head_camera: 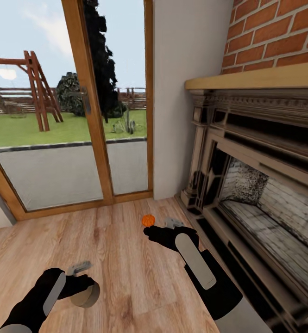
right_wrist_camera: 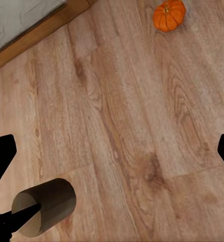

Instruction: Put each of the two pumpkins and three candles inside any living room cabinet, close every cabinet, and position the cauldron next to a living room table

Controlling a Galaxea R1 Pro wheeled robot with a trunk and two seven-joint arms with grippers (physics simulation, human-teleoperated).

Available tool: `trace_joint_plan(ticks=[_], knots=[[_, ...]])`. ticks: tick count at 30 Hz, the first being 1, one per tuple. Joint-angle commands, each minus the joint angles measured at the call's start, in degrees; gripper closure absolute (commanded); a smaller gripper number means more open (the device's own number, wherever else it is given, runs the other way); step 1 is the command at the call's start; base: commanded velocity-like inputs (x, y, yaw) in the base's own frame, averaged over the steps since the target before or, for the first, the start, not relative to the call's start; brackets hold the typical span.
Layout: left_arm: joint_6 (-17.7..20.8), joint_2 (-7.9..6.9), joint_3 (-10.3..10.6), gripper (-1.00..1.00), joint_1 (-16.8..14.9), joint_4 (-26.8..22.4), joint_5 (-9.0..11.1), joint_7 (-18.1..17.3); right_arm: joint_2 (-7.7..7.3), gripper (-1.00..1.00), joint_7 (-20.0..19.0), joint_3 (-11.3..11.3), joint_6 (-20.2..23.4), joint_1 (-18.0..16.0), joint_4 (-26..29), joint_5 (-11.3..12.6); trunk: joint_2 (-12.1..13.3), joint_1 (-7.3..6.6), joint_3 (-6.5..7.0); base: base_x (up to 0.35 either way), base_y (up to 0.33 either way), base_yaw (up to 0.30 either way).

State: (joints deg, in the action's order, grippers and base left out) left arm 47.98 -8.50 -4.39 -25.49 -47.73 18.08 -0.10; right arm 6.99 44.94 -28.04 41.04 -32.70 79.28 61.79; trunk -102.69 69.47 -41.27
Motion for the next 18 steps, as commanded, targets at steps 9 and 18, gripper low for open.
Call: trace_joint_plan(ticks=[9,18], knots=[[0.1,-0.62,0.0,1.0,0.0,0.0,0.1,-0.1,0.04,-1.0,0.0,0.0,0.0,0.0,0.0,0.0,3.6,-1.98,1.62,0.0,0.0,0.0],[-0.1,-0.63,0.0,1.0,0.0,0.0,0.1,-0.1,0.04,-1.0,0.0,0.0,0.0,0.0,0.0,0.0,7.2,-3.96,3.24,0.0,0.0,0.0]])
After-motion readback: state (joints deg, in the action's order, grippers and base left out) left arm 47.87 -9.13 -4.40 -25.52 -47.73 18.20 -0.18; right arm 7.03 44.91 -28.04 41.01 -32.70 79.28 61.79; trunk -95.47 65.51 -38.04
